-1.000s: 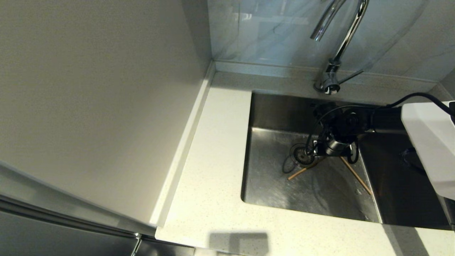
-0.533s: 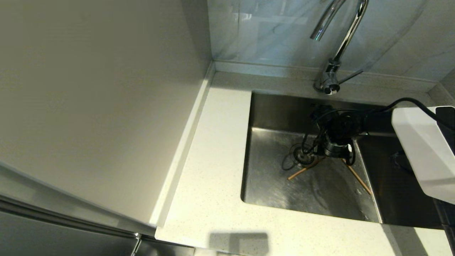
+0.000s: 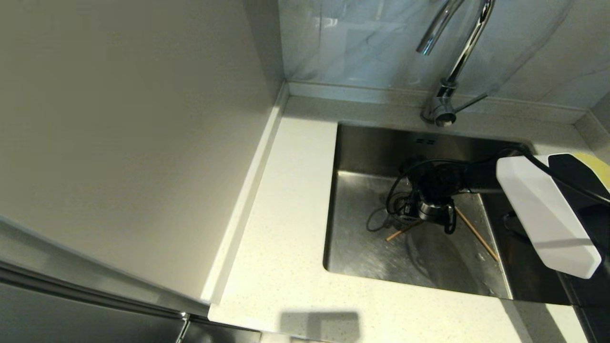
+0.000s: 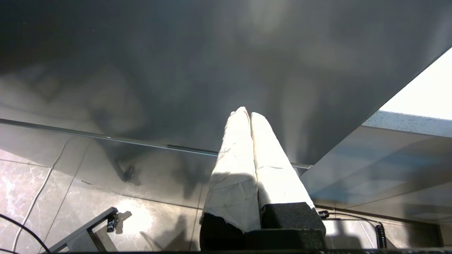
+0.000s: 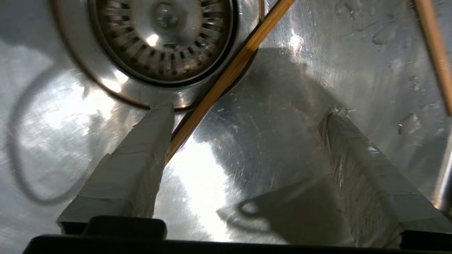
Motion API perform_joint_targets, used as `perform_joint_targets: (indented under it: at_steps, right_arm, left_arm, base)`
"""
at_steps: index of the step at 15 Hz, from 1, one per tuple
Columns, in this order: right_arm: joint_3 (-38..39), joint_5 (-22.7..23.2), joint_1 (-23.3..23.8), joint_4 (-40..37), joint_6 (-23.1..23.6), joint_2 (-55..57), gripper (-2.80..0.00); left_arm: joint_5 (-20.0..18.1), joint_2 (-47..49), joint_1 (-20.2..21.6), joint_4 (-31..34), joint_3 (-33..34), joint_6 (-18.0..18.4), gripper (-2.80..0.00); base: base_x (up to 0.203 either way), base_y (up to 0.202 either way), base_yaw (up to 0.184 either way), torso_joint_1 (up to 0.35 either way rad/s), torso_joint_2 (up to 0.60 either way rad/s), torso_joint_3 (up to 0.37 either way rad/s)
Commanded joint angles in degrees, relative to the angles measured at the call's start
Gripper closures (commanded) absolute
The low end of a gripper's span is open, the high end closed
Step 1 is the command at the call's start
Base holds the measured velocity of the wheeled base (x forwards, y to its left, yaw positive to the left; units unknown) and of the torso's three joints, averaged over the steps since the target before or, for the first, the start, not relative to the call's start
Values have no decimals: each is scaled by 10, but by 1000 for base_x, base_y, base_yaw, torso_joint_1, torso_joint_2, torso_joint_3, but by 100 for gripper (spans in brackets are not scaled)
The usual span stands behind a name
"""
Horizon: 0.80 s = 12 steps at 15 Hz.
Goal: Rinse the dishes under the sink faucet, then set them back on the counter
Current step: Put the chopsticks back to the table from the sink
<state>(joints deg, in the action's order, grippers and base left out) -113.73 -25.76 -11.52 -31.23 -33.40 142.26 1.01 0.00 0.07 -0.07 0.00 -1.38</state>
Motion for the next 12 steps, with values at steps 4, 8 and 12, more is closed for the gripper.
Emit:
perform_joint_targets:
  at_steps: [4,8,12]
  right_arm:
    - [0,15,-1,30,2,29,-280]
    - [0,21,0,47,10,44,-280]
    - [1,23,3,49,25,48,-280]
  left_arm:
    - [0,-2,0,0,0,0,0]
    - [0,-2,0,0,0,0,0]
    - [0,-2,0,0,0,0,0]
  base:
    - [0,0,0,0,0,0]
    - [0,0,0,0,0,0]
    - [0,0,0,0,0,0]
